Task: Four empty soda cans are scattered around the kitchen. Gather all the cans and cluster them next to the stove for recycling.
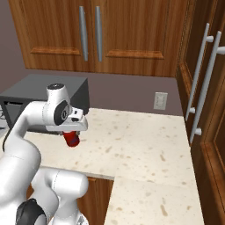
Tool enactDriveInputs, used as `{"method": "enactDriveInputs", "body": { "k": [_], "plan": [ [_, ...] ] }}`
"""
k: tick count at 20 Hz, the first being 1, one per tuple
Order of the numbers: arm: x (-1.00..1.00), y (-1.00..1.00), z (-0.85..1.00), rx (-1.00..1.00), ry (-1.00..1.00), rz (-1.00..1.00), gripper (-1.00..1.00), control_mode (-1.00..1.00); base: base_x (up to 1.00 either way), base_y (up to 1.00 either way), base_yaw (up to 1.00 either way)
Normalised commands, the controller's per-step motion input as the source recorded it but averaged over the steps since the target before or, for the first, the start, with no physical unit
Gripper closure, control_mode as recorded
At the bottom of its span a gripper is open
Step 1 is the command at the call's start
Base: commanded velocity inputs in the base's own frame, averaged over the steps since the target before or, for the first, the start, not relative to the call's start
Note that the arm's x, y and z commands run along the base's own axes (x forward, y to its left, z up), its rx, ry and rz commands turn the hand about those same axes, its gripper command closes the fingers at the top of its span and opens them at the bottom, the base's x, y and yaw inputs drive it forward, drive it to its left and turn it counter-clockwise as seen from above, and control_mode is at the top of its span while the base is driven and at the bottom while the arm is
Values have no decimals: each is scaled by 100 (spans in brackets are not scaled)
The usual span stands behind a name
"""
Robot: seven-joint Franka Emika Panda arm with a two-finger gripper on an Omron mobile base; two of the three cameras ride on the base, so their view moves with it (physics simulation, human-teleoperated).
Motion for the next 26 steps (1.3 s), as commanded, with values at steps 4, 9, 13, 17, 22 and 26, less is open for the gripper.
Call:
{"method": "enactDriveInputs", "body": {
  "k": [4, 9, 13, 17, 22, 26],
  "plan": [
    [-10, -27, 4, 0, 0, -1, 100, -100, 0, 0, 0],
    [-6, -12, 0, 0, 0, 0, 100, -100, 0, 0, 0],
    [0, -1, 5, 0, 0, 0, 100, -100, 0, 0, 0],
    [-2, 0, 1, 0, 0, 3, 100, -100, 0, 0, 0],
    [-15, 2, 0, 0, 0, 0, 100, 100, -4, 3, 0],
    [0, 0, 0, 0, 0, 0, 100, 100, -27, 49, -1]
  ]
}}
